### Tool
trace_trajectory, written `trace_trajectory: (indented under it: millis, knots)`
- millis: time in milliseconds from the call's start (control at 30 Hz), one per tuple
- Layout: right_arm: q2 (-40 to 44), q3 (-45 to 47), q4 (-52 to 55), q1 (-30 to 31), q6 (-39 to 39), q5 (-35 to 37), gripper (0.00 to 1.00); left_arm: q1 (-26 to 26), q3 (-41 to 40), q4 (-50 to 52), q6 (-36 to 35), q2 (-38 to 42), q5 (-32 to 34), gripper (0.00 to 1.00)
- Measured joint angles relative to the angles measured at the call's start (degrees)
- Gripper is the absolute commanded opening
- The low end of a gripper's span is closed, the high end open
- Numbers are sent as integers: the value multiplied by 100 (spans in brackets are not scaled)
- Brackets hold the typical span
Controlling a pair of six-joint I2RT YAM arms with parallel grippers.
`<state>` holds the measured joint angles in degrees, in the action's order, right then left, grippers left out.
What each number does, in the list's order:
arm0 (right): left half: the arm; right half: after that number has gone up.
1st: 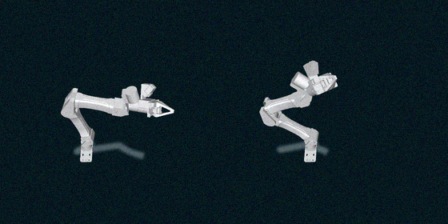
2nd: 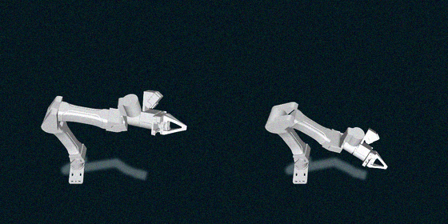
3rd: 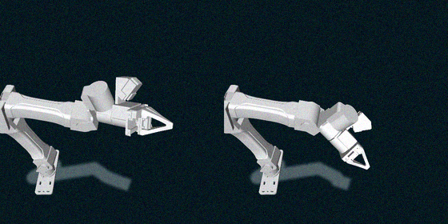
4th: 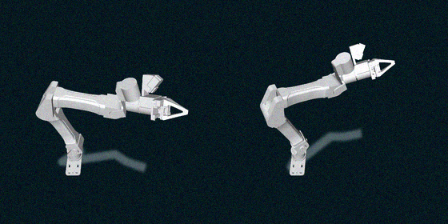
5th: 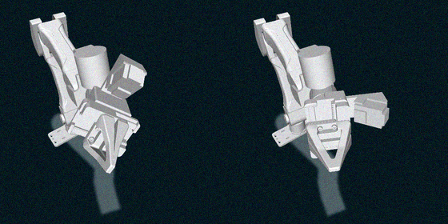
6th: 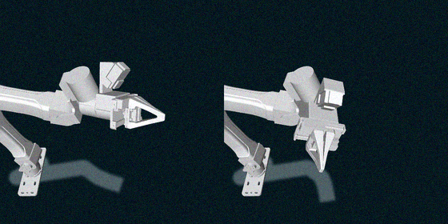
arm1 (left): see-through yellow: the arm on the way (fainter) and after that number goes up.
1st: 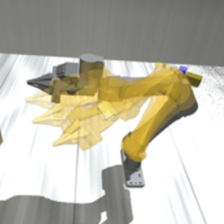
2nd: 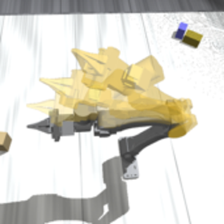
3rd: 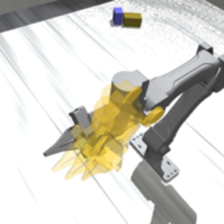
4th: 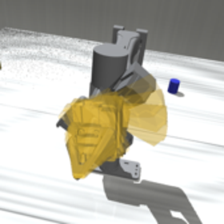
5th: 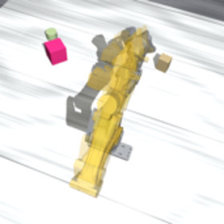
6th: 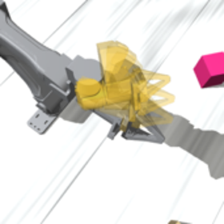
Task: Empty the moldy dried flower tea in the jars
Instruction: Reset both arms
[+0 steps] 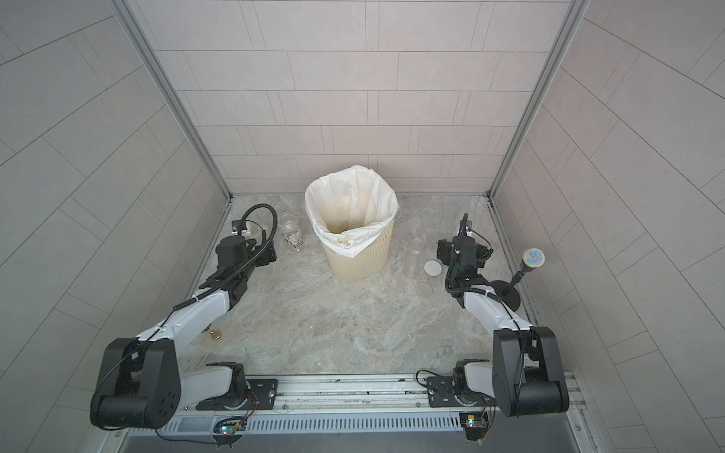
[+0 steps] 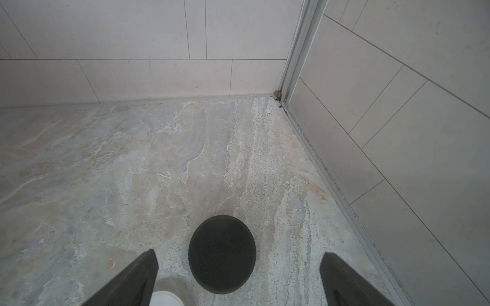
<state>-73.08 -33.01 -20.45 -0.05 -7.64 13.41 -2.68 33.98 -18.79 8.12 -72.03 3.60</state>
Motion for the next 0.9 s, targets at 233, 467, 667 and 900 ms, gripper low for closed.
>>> trace_trajectory:
  millis: [233, 467, 667, 900]
  knots:
    - [-319, 833, -1086, -11, 0, 127, 100, -2, -304, -780, -289, -599, 184, 93]
    - [-472, 1355, -2002, -11, 7, 271, 100, -13, -304, -861, -507, -595, 341, 93]
    - [-1051, 1784, -3425, -11, 42, 39, 100, -35, -446, -918, -614, -452, 402, 93]
    - [-1818, 1930, -4262, -9, 232, -470, 100, -35, -1340, -2317, -752, -1189, 538, 93]
